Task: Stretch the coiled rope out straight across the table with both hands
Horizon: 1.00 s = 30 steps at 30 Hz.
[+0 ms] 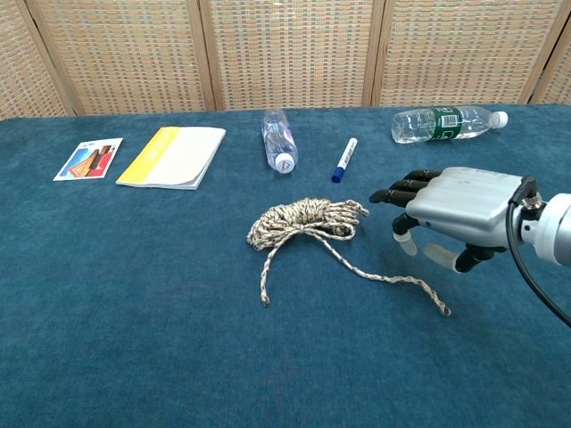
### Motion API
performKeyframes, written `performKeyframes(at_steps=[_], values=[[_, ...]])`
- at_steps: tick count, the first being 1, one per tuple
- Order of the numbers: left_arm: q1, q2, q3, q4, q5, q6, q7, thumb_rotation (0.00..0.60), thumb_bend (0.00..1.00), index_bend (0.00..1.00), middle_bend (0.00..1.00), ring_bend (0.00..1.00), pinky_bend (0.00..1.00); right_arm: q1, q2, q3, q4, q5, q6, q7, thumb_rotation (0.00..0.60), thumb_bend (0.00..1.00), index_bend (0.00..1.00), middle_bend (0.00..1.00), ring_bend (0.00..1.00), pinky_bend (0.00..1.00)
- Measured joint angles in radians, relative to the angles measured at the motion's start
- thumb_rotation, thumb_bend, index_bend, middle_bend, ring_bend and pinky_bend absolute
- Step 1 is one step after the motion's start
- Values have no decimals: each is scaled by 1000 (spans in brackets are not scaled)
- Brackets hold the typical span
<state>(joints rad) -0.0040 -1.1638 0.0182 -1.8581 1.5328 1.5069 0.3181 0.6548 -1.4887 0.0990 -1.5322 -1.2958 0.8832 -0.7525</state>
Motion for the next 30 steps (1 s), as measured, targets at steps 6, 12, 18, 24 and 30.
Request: performKeyframes(at_steps=[6, 12, 18, 24, 30], values=[[1, 1, 3, 1, 3, 3, -3, 600, 0, 0, 0, 0, 0, -13, -26, 34, -33, 136, 16, 69, 600, 332, 440, 0, 0, 0], [-1, 2, 1, 2, 0, 1, -6, 600, 0, 0, 0, 0, 0, -3, -68, 55, -54, 300, 28, 64, 600, 332, 469, 0, 0, 0], [-3, 2, 0, 4, -5, -1, -9, 600, 0, 0, 0, 0, 0, 16, -105, 50, -50, 363, 63, 32, 600, 332, 486, 0, 0, 0], [-3, -1, 1, 5, -2, 1, -6, 600, 0, 0, 0, 0, 0, 32, -126, 38, -38, 385, 81, 34, 600, 333, 518, 0, 0, 0], [-4, -2, 1, 5, -5, 0, -4, 600, 0, 0, 0, 0, 0, 42, -136, 25, -26, 387, 90, 43, 600, 332, 521, 0, 0, 0]])
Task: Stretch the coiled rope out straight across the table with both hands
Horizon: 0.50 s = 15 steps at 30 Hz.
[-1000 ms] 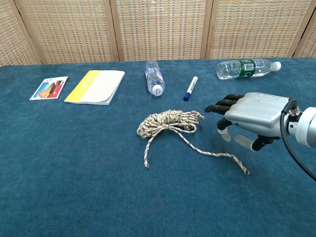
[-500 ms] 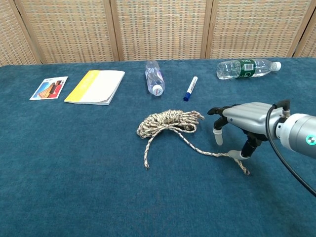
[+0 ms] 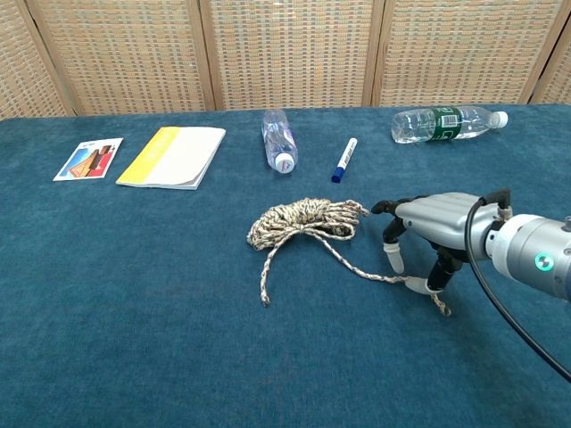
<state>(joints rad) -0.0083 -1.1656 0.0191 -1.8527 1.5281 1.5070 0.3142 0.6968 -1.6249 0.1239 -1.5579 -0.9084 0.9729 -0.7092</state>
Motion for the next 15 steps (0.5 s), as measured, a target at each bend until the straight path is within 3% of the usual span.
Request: performKeyframes(at_steps=[15], values=[[-2, -4, 1, 1, -4, -2, 5, 600, 0, 0, 0, 0, 0, 15, -28, -15, 32, 17, 8, 20, 600, 332, 521, 0, 0, 0]])
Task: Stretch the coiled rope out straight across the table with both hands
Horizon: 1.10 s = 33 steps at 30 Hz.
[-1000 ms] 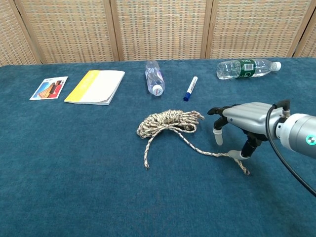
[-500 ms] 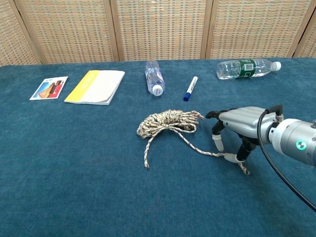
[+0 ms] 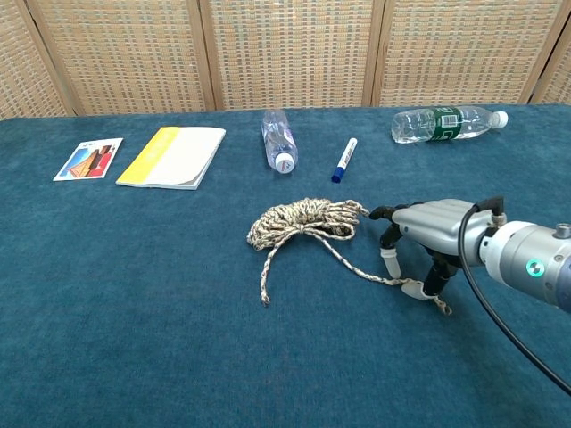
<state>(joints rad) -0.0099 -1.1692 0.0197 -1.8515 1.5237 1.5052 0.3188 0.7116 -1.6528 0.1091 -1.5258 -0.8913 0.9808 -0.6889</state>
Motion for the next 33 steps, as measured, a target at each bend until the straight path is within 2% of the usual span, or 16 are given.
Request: performKeyframes(at_steps=[10, 24, 33], values=[[-3, 2, -1, 0, -5, -4, -2, 600, 0, 0, 0, 0, 0, 6, -26, -7, 34, -3, 13, 7, 600, 332, 542, 0, 0, 0], [-3, -3, 1, 2, -4, -4, 5, 600, 0, 0, 0, 0, 0, 6, -26, -10, 39, -13, 22, 21, 600, 466, 595, 0, 0, 7], [-15, -21, -1, 17, 19, -8, 18, 600, 2, 0, 0, 0, 0, 8, -19, -11, 37, -28, 21, 34, 600, 478, 629, 0, 0, 9]])
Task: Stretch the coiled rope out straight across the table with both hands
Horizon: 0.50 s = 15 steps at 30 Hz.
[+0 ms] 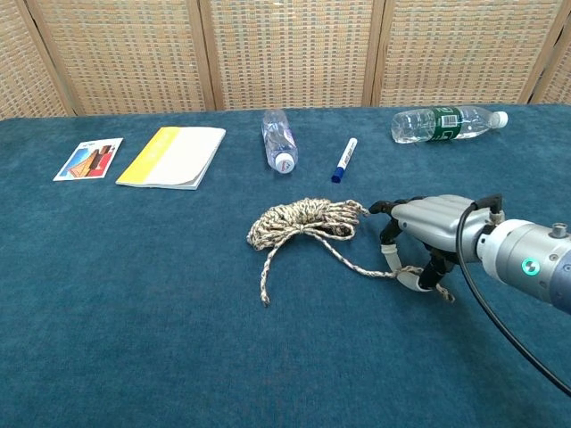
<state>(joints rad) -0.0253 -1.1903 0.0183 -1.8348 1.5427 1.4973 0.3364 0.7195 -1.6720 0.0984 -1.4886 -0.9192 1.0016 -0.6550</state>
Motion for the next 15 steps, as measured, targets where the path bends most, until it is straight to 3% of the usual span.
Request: performKeyframes(at_steps=[7, 15], values=[[-65, -37, -17, 44, 58, -51, 70, 600, 82, 18, 0, 0, 0, 4, 3, -4, -4, 1, -1, -12, 600, 477, 633, 0, 0, 9], [-254, -119, -60, 136, 162, -236, 178, 600, 147, 285, 0, 0, 0, 9, 5, -4, -7, 10, 5, -28, 600, 478, 638, 0, 0, 9]])
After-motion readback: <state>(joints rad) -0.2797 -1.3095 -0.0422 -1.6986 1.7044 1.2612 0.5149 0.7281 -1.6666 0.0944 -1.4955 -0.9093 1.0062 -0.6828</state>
